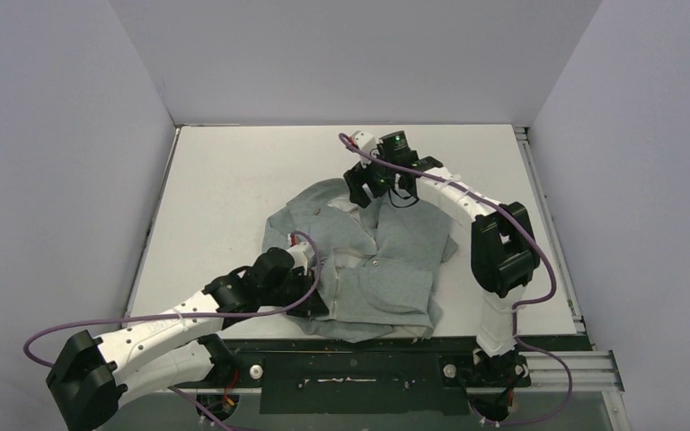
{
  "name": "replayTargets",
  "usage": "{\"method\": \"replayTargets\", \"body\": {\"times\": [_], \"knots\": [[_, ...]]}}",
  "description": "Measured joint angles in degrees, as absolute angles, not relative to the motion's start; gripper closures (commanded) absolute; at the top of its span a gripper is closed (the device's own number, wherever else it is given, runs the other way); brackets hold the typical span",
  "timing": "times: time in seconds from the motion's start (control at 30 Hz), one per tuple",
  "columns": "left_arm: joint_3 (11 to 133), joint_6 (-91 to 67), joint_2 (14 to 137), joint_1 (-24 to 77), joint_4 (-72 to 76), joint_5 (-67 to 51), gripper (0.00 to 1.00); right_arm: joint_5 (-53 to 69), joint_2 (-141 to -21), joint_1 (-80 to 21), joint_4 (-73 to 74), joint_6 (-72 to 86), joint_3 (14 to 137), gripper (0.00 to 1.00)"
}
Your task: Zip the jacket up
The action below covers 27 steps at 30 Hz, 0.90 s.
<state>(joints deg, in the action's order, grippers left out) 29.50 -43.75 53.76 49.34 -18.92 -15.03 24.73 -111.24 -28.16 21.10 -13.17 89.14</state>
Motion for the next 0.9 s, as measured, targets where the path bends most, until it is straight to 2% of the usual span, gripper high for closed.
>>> {"method": "replayTargets", "body": {"times": [0.17,0.4,0.6,0.63,0.77,0.9], "knots": [[29.5,-43.9,52.5,49.1,-20.1,-15.0,1.00,22.9,-115.9,-30.3,21.3,-17.8,96.6,0.22],[29.6,-44.3,51.3,48.5,-21.7,-14.7,1.00,22.4,-130.3,-31.9,25.1,-25.6,114.1,0.30],[30.3,-44.5,50.6,48.2,-22.9,-14.4,1.00,25.5,-136.2,-32.7,29.7,-31.4,118.1,0.39],[30.4,-44.5,50.5,48.2,-23.1,-14.3,1.00,26.0,-136.6,-32.7,30.4,-32.1,118.3,0.44],[30.7,-44.6,50.3,48.0,-23.8,-14.1,1.00,28.0,-138.5,-33.1,31.4,-33.7,119.8,0.76],[30.7,-44.6,50.2,47.9,-24.3,-13.9,1.00,29.0,-139.7,-33.0,29.2,-31.9,120.1,0.87]]}}
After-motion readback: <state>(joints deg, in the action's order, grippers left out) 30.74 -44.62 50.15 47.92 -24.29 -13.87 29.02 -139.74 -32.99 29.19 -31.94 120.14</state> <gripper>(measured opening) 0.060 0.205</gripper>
